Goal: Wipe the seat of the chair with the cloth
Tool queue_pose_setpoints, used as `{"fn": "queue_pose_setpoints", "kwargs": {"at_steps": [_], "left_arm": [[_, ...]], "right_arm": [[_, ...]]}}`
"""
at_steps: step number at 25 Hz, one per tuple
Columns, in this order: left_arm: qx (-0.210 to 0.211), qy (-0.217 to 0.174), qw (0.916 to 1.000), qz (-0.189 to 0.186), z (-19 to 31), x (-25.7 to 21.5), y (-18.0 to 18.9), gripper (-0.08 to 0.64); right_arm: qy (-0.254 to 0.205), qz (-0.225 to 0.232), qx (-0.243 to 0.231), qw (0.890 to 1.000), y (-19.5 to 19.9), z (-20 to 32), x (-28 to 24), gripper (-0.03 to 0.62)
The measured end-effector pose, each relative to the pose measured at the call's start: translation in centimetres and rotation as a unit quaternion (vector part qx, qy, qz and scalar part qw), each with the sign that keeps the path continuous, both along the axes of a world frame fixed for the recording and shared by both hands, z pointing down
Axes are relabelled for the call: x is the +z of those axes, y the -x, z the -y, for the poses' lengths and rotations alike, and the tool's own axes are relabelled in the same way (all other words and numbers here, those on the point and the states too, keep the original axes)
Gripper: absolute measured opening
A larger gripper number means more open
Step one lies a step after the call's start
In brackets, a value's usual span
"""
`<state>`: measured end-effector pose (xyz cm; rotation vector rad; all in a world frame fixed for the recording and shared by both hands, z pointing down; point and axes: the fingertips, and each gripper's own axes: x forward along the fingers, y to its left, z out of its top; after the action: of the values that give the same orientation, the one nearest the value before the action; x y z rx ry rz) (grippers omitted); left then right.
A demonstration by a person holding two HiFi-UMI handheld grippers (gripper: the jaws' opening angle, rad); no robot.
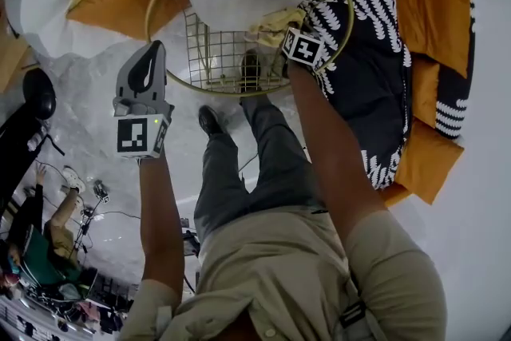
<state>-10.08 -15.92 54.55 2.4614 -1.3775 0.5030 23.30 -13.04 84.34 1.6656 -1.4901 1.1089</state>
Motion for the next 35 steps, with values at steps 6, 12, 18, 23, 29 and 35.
{"fn": "queue_pose_setpoints", "kwargs": {"at_steps": [6,12,18,23,29,35], "left_arm": [[0.005,-0.014,0.9998,0.011,-0.6,-2.1,0.5,0.014],[0.02,-0.035,0.9992,0.008,-0.6,-6.8,0.5,0.014],[0.031,-0.076,0.9966,0.013,-1.9,-13.4,3.1,0.014],[0.027,-0.09,0.9955,0.0,-4.1,-19.0,5.3,0.014],[0.03,-0.119,0.9925,-0.008,-7.2,-26.0,7.7,0.014],[0.045,-0.16,0.9858,-0.024,-9.8,-33.2,8.1,0.014]], "right_arm": [[-0.012,0.01,-0.004,1.0,0.9,-0.2,-2.4,0.052],[-0.051,0.015,-0.002,0.999,0.8,0.1,-8.6,0.052],[-0.127,0.026,-0.029,0.991,2.8,1.0,-19.0,0.052],[-0.216,0.036,-0.071,0.973,5.0,1.2,-30.3,0.052],[-0.301,0.043,-0.153,0.94,9.4,-1.3,-44.3,0.052],[-0.382,0.043,-0.23,0.894,13.6,-4.3,-57.3,0.052]]}}
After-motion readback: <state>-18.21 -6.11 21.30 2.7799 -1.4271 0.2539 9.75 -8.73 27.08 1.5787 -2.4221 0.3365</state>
